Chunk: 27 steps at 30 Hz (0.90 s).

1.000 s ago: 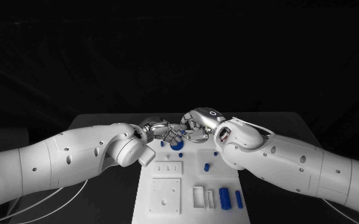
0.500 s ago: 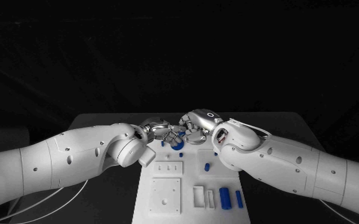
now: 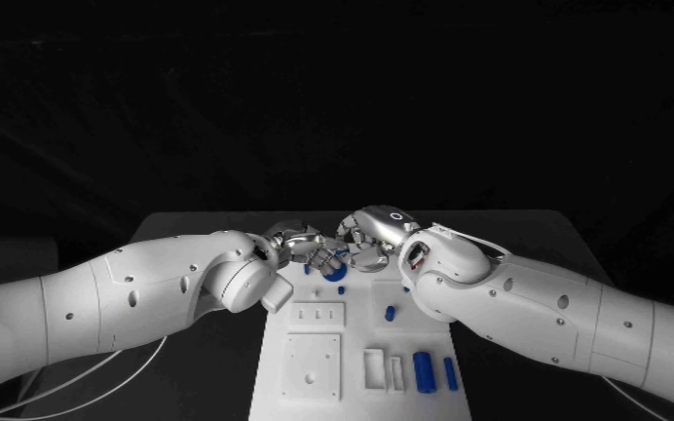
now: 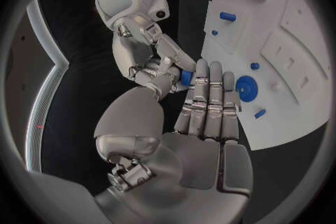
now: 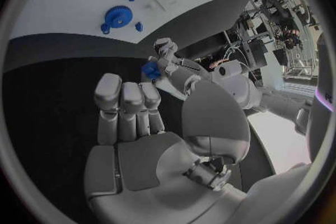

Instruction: Assemble the parts on the task board

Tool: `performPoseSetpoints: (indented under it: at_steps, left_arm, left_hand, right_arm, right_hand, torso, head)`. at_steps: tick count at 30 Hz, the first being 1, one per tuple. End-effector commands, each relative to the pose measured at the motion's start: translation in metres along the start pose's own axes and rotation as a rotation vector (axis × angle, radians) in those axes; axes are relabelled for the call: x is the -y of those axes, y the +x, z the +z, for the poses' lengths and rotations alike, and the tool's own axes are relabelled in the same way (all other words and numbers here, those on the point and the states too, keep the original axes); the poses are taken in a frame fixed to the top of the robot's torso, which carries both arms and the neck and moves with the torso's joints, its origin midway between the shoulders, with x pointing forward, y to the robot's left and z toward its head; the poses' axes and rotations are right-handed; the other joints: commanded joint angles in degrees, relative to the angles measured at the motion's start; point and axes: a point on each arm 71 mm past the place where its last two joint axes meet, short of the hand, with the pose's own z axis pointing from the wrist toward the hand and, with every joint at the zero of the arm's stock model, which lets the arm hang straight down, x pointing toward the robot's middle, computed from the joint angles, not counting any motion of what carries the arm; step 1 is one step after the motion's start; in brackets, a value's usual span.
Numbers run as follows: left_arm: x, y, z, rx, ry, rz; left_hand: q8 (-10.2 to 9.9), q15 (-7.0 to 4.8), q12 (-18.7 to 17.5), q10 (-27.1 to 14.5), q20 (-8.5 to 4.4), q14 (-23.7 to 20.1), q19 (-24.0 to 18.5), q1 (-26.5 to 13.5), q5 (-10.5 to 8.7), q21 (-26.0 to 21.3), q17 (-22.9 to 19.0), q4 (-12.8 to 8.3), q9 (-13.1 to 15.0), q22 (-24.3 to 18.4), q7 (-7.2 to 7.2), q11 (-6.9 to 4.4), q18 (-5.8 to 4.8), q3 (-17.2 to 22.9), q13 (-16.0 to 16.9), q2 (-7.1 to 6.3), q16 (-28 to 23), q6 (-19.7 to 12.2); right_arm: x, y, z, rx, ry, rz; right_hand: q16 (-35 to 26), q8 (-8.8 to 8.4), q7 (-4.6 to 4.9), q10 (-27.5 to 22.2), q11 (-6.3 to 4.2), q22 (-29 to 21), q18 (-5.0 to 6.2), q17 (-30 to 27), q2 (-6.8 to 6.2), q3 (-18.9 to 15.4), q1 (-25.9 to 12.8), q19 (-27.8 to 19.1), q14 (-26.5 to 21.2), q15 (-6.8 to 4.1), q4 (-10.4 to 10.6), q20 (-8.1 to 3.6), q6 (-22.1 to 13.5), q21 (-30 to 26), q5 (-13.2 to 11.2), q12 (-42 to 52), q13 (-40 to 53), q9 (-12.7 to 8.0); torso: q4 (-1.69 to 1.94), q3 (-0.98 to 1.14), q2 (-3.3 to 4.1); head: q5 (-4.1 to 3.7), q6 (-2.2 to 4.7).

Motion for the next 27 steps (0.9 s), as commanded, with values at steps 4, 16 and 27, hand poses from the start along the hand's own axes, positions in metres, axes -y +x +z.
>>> performPoseSetpoints:
  at_steps: [4,16,27]
  left_arm:
    - [0.0066,0.0027,0.0004,-0.014,0.035,0.004]
    - [0.0064,0.0013,0.0002,-0.005,0.037,0.019]
    - [0.0060,0.0006,-0.0005,-0.003,0.039,0.051]
  left_hand:
    - [0.51,-0.32,0.23,1.69,-0.20,1.18,0.88,0.75,-0.03,0.43,-0.57,-0.44,-0.05,1.07,-0.48,-0.52,-0.51,3.38,0.79,0.40,1.09,1.80]
    - [1.45,-1.45,1.25,4.34,-1.15,2.99,1.27,-1.68,2.05,0.81,-0.94,-0.62,0.27,1.12,-1.63,-1.79,-1.26,5.23,2.66,0.52,3.75,4.86]
    - [2.20,-2.62,3.51,5.98,-1.80,4.10,1.09,-3.33,4.82,1.11,-0.71,-1.78,1.06,1.14,-2.65,-2.95,-1.73,5.90,5.30,0.47,7.44,7.41]
  right_arm:
    - [0.0012,0.0062,-0.0012,-0.040,0.000,-0.007]
    - [0.0027,0.0065,-0.0020,-0.043,0.003,-0.006]
    - [0.0054,0.0055,-0.0025,-0.032,0.013,0.007]
  right_hand:
    - [-0.20,0.14,1.53,0.14,-0.07,0.25,6.52,0.08,-0.52,0.00,0.24,-0.13,0.08,-0.36,0.28,-0.38,2.11,-0.04,-0.09,0.07,-0.03,0.05]
    - [-0.22,0.12,1.53,0.09,-0.06,0.24,6.52,0.09,-0.59,-0.01,0.24,-0.12,0.09,-0.36,0.32,-0.39,2.10,-0.05,-0.09,0.02,-0.07,0.05]
    - [-0.35,-0.08,1.61,-0.39,0.01,0.21,6.52,0.08,-1.18,-0.13,0.13,-0.14,0.07,-0.30,0.49,-0.42,1.83,-0.16,-0.10,-0.46,-0.43,0.00]
  torso:
    - [-0.07,0.03,0.00]
    - [0.01,-0.03,0.01]
    - [-0.07,-0.01,-0.04]
  head:
    - [-0.09,-0.07]
    - [-0.23,-0.07]
    - [-0.12,-0.14]
